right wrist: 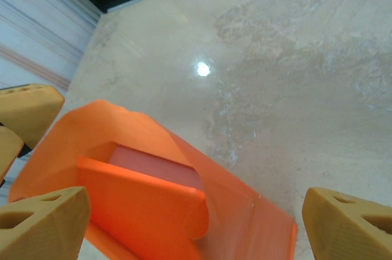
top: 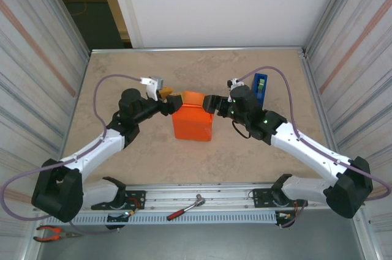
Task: Wrap the gift box in paper
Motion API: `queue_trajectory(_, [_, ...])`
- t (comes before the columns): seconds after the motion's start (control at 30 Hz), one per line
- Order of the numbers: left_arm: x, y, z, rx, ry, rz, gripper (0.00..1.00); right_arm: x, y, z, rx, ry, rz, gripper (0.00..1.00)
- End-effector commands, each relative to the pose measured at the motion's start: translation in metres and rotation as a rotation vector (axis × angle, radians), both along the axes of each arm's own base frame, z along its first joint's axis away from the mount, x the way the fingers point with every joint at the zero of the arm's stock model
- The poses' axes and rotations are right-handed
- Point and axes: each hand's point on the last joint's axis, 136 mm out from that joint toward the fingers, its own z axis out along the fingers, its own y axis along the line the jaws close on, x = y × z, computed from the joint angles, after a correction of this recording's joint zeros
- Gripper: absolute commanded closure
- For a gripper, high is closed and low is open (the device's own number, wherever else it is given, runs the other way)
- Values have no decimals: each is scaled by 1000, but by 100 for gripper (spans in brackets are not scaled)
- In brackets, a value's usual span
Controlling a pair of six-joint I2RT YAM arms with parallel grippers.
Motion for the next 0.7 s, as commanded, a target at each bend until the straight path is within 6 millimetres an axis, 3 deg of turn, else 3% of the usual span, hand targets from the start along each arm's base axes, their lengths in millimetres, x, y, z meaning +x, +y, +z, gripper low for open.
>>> queue_trajectory(0.0, [0, 11, 8, -10, 3, 49, 23, 3, -1, 4, -15, -31, -8, 11])
queue_trajectory(0.17, [-11, 24, 7, -13, 26, 100, 19, 1, 15, -8, -59, -43, 14, 11])
queue_trajectory(0.33, [-40, 40, 0, -17, 53, 145, 18, -12, 17, -1, -99, -101, 7, 10])
queue_trajectory(0.47, [-59, 38, -14, 1, 78, 131, 17, -22, 13, -6, -123, -105, 1, 10])
queue_trajectory(0.67, [-54, 25, -28, 31, 101, 110, 16, -24, 10, -26, -157, -74, -18, 9])
